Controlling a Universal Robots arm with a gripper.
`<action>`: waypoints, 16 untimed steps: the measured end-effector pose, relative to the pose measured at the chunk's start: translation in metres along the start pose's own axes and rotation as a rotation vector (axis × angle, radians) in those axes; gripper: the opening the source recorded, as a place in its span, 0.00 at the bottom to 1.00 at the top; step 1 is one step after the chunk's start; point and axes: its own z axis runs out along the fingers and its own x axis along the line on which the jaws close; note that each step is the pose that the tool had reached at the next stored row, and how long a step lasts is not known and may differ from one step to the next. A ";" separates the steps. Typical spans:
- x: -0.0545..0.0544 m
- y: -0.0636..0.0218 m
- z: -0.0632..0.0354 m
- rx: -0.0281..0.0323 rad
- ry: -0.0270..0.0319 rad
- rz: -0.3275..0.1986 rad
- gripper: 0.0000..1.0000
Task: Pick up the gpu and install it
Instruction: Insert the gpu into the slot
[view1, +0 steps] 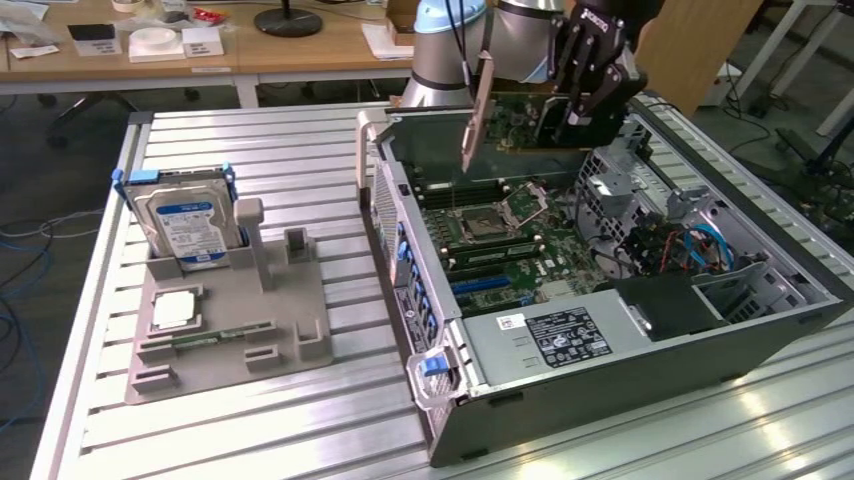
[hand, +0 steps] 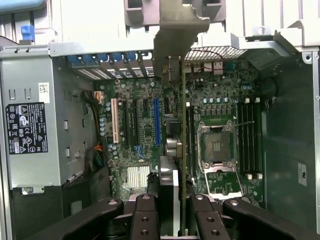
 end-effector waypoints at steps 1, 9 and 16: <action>0.000 0.0000 0.0002 0.0007 0.0000 0.001 0.28; 0.000 0.0000 0.0023 0.0009 -0.0002 0.002 0.28; 0.000 -0.0002 0.0054 0.0010 -0.0001 0.002 0.28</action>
